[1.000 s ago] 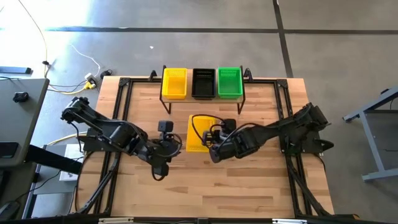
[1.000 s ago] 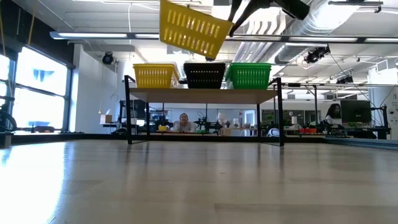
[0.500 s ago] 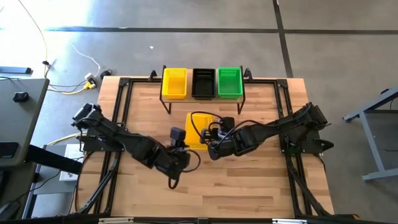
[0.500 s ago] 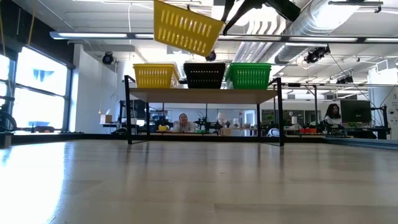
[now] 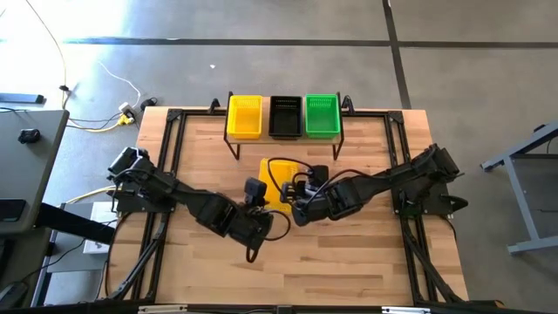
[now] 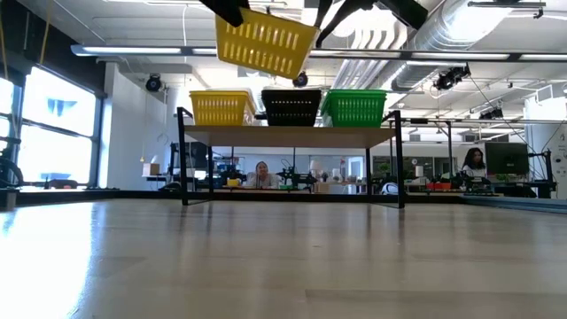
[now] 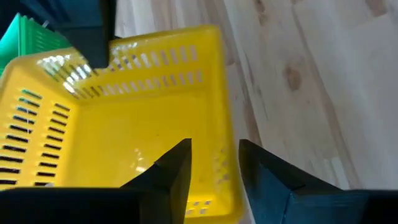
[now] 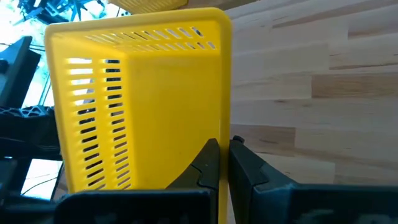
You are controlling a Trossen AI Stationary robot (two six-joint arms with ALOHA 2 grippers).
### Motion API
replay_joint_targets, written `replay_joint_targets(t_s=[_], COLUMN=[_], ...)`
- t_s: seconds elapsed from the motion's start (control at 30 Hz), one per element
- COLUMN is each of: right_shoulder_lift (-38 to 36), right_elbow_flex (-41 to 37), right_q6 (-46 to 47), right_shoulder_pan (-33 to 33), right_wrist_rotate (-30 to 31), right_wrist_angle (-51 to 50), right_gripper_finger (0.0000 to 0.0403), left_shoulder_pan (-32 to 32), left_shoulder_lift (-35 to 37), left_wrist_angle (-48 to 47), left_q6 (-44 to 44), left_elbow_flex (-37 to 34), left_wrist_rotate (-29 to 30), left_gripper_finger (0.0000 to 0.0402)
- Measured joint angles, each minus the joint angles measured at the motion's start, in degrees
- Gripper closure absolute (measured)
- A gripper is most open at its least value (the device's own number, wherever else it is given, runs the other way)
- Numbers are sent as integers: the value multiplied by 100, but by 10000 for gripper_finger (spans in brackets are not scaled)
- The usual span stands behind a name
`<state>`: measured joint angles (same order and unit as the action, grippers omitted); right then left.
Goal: Stack baskets on shelf by color
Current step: Stack the yellow bin on the other stacked yellow bins on the shelf
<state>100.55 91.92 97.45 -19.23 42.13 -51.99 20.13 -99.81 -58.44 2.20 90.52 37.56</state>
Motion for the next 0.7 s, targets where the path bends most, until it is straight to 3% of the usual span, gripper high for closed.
replay_joint_targets(t_s=[0.3, 0.7], right_shoulder_lift=[0, 7], right_elbow_flex=[-2, -2], right_q6=[-31, -264], right_shoulder_pan=[-43, -45], right_wrist_rotate=[-35, 4], right_wrist_angle=[9, 12], right_gripper_finger=[403, 398], left_shoulder_pan=[-99, -102], left_shoulder_lift=[0, 2], left_wrist_angle=[7, 9], left_q6=[423, 911], left_elbow_flex=[0, 0], left_wrist_rotate=[-465, -669], left_gripper_finger=[387, 397])
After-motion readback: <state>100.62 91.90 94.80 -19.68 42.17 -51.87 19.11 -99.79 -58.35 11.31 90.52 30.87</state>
